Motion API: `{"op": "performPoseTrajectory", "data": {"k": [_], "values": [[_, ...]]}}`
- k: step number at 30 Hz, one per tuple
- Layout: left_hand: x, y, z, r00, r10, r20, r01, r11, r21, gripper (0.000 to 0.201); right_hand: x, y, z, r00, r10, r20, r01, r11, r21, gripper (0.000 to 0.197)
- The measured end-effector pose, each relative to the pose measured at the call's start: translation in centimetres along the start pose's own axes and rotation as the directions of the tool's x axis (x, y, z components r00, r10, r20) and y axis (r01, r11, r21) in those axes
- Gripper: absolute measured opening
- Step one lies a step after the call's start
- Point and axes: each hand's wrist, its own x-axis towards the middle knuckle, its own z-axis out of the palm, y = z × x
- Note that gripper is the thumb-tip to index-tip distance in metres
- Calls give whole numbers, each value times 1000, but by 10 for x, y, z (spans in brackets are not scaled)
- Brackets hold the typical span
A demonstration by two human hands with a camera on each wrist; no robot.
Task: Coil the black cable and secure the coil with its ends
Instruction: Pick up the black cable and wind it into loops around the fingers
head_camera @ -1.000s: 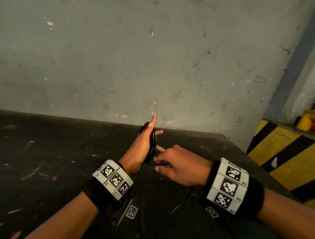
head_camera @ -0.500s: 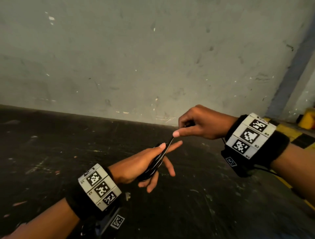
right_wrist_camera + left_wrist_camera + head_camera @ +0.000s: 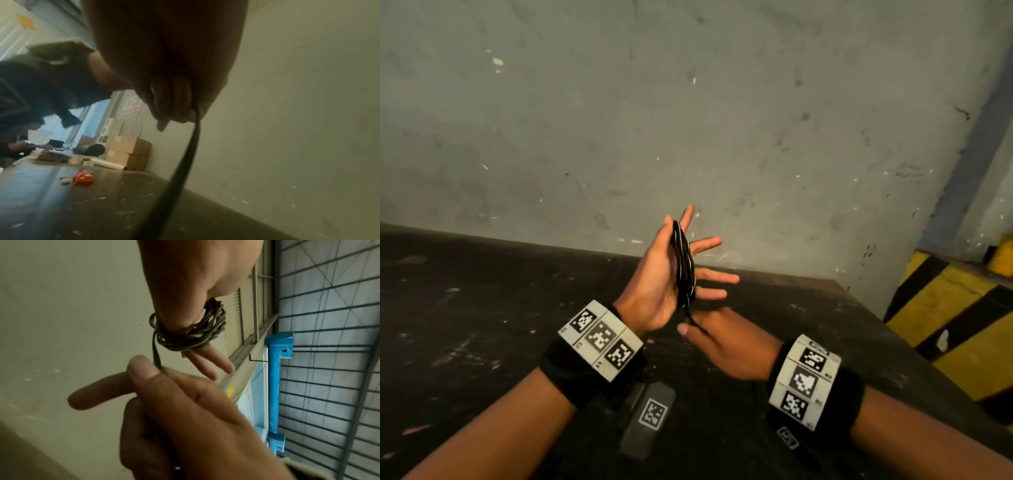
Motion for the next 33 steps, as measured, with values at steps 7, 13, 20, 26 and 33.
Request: {"op": "performPoseTrajectory", "data": {"k": [7,13,20,26,33], "values": [[0,-19,-12,990,66,-124,-2,889,458,47,-12,-24,-18,995,33,93,-22,993,-117,19],[-17,-32,-27,975,-203,-88,207,696,688,58,-12,-32,-71,987,32,155,5,971,-238,16],[-35,-31,-27,920,-388,52,274,733,622,70,4,-11,-116,993,-47,107,70,973,-218,25],[-42,-7,-22,912,-336,234,260,918,300,58,14,17,-97,987,-108,-123,108,994,-11,41],[-30,9,-14,976,-139,168,157,983,-99,62,18,17,-13,971,22,-238,39,968,248,26]]}}
